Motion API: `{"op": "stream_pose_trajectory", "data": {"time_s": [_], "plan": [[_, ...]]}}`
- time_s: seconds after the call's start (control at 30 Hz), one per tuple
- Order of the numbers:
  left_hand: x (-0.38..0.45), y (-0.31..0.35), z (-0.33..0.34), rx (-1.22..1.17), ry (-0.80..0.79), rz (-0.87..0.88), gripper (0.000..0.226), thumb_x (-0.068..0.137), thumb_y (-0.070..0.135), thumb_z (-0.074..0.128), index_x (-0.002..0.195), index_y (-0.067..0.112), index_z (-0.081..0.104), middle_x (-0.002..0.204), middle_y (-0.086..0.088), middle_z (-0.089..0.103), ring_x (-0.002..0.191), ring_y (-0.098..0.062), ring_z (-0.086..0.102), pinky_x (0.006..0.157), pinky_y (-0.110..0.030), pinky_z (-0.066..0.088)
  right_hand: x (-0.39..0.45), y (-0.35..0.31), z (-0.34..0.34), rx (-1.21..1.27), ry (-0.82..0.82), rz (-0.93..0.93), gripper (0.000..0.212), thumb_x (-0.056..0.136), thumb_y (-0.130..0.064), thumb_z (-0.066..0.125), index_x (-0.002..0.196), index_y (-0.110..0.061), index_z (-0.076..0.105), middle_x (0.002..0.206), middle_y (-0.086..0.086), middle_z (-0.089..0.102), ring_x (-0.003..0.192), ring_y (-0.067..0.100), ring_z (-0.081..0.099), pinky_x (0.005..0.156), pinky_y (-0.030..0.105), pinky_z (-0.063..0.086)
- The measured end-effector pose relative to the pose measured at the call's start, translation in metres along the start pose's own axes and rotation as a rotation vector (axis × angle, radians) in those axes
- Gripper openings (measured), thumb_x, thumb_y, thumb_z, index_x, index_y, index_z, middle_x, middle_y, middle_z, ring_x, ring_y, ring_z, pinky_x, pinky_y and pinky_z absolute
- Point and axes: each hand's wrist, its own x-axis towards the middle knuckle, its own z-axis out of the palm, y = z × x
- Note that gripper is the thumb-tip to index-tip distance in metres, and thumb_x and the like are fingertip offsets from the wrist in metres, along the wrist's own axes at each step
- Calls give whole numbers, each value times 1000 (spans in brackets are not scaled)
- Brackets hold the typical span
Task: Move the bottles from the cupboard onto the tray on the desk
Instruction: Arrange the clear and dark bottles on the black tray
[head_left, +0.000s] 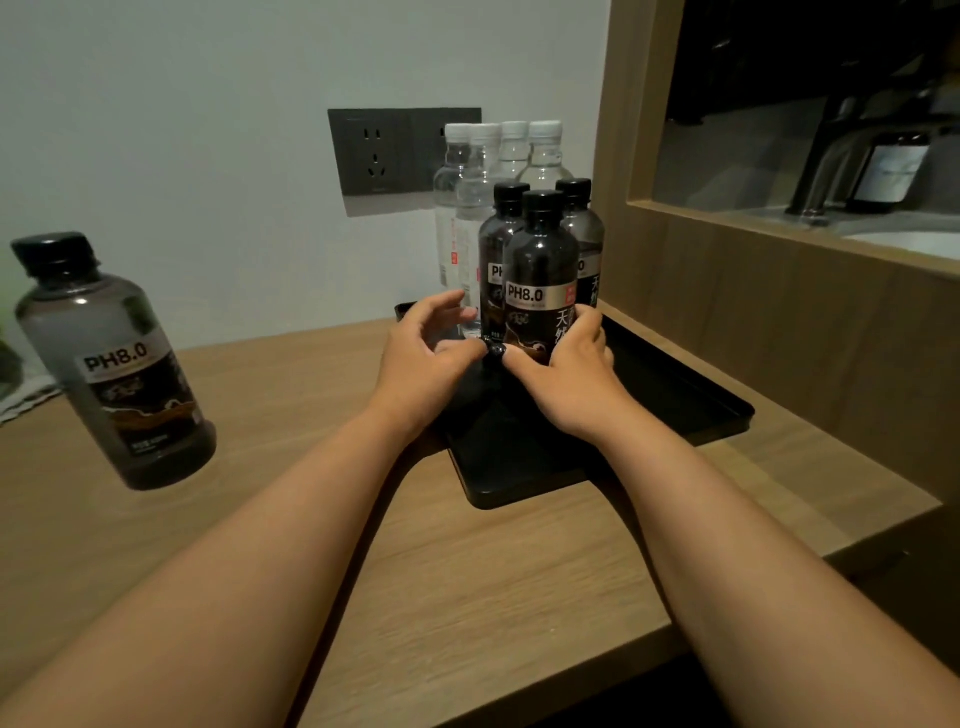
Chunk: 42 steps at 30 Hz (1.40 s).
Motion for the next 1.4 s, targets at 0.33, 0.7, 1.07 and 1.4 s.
{"op": "stream_pose_trajectory", "data": {"time_s": [0.33,0.7,1.07,1.4], "plan": [[-4,2,1,-95,-64,-35,37,95,14,54,131,12,54,121,-4,62,104,-17,66,84,-24,54,2,0,1,-69,4,-15,97,85,-45,67,151,-14,3,157,13,16,143,32,21,115,49,27],[-10,10,-1,-195,109,-87,28,82,45,45,98,27,60,102,4,67,89,-21,69,68,-30,48,-10,-3,-9,122,220,-72,82,79,-39,72,142,-18,25,146,5,32,133,23,35,107,41,38],[-65,25,-26,45,336,24,22,101,32,33,107,24,52,101,6,57,92,-7,55,74,-24,44,-57,-16,-7,89,448,-203,60,82,-24,69,133,-16,38,137,4,36,124,14,35,96,28,38],[-88,10,-105,727,340,526,49,83,32,45,127,12,37,138,-9,27,127,-25,35,106,-41,28,-107,-26,22,-194,318,-569,47,85,-21,65,128,-12,47,131,4,41,121,15,36,97,28,37]]}}
